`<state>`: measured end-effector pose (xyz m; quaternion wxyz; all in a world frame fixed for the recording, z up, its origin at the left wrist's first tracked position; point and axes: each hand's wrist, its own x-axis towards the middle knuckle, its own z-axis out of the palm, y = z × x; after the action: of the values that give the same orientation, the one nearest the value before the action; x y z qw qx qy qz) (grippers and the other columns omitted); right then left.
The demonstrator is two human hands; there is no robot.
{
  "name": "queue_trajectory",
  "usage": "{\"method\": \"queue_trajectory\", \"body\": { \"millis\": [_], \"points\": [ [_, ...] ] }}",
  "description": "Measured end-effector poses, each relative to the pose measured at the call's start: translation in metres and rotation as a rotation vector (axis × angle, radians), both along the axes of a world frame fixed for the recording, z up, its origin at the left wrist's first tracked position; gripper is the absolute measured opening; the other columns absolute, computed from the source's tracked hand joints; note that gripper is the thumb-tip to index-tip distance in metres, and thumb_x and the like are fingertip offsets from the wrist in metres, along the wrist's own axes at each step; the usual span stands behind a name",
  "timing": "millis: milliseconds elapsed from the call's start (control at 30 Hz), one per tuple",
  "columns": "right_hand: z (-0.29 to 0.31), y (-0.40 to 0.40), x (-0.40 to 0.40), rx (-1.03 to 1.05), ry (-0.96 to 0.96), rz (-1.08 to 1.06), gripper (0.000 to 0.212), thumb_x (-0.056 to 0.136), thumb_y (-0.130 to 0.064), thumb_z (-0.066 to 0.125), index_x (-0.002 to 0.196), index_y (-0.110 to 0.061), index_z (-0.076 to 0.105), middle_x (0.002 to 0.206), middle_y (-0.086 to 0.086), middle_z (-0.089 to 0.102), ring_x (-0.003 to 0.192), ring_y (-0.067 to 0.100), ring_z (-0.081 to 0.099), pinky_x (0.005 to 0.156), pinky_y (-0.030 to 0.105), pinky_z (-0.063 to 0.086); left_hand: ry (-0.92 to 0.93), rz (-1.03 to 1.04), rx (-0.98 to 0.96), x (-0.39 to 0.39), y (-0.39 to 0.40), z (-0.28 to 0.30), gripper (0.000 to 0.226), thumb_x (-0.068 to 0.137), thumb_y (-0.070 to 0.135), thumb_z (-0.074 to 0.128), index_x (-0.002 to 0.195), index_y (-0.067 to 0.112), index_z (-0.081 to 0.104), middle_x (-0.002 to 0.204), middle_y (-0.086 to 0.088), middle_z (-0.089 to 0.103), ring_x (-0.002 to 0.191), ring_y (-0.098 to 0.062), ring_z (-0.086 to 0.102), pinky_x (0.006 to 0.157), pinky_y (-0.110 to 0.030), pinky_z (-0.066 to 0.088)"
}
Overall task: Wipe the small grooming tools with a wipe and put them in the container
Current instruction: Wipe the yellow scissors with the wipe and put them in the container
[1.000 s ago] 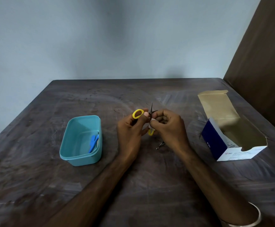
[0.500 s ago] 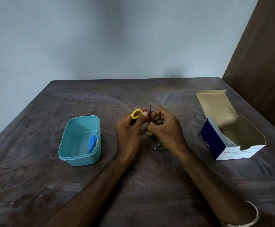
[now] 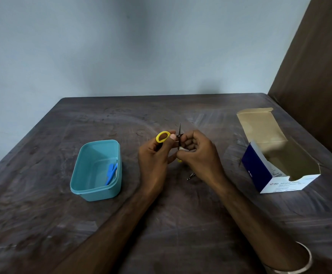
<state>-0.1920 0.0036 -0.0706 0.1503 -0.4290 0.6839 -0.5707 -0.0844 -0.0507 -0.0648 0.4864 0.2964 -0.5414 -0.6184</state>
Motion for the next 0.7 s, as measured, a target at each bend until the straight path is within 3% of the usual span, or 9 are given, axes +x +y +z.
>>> {"method": "queue_trajectory", "body": {
  "millis": [100,300,467,567,633,700],
  "points": [
    [0.001,0.000,0.000,-0.009,-0.006,-0.022,0.021,0.074,-0.005,0.073,0.091,-0.016,0.066,0.077,-0.006,0.067,0.066,0.001,0.062,0.060,0.024,0.055,0.005,-0.005,0.010,0.000,-0.001,0.000,0.018,0.093,0.013,0.065,0.107,0.006,0.073,0.092,-0.012,0.076,0.088,-0.022,0.075,0.068,-0.032,0.061],
    [0.002,0.001,-0.003,-0.073,-0.039,-0.064,0.007,0.080,-0.010,0.073,0.082,-0.017,0.073,0.073,-0.001,0.072,0.067,0.012,0.070,0.061,0.036,0.060,0.068,-0.047,0.130,-0.001,-0.003,0.003,0.014,0.093,0.010,0.063,0.102,0.005,0.074,0.084,-0.006,0.075,0.082,-0.018,0.072,0.062,-0.027,0.058],
    [0.009,0.002,-0.004,-0.096,-0.294,0.032,0.006,0.084,-0.001,0.072,0.085,-0.007,0.074,0.077,0.015,0.073,0.064,0.018,0.066,0.055,0.027,0.056,0.098,-0.063,0.236,0.002,-0.010,0.004,0.018,0.092,0.011,0.065,0.105,0.001,0.071,0.091,-0.012,0.075,0.087,-0.025,0.073,0.066,-0.034,0.059],
    [0.013,0.002,-0.005,-0.111,-0.432,0.067,0.007,0.084,0.001,0.072,0.084,-0.006,0.074,0.076,0.014,0.071,0.065,0.020,0.065,0.057,0.028,0.056,0.135,-0.057,0.270,0.004,-0.015,0.007,0.022,0.090,0.005,0.066,0.112,0.004,0.067,0.089,-0.012,0.074,0.084,-0.025,0.073,0.065,-0.035,0.061],
    [0.015,0.002,-0.006,-0.113,-0.478,0.060,0.007,0.082,0.000,0.073,0.083,-0.006,0.075,0.072,0.010,0.070,0.060,0.014,0.063,0.055,0.024,0.054,0.126,-0.025,0.215,0.005,-0.017,0.007,0.031,0.086,-0.001,0.068,0.115,0.007,0.065,0.088,-0.010,0.071,0.080,-0.022,0.072,0.067,-0.036,0.062],
    [0.017,0.003,-0.008,-0.117,-0.512,0.048,0.006,0.082,0.000,0.074,0.083,-0.006,0.075,0.068,0.006,0.069,0.056,0.010,0.061,0.052,0.021,0.051,0.009,0.048,0.020,0.006,-0.020,0.006,0.031,0.082,-0.002,0.073,0.111,0.010,0.068,0.088,-0.004,0.070,0.080,-0.015,0.069,0.069,-0.032,0.061]
  ]
}}
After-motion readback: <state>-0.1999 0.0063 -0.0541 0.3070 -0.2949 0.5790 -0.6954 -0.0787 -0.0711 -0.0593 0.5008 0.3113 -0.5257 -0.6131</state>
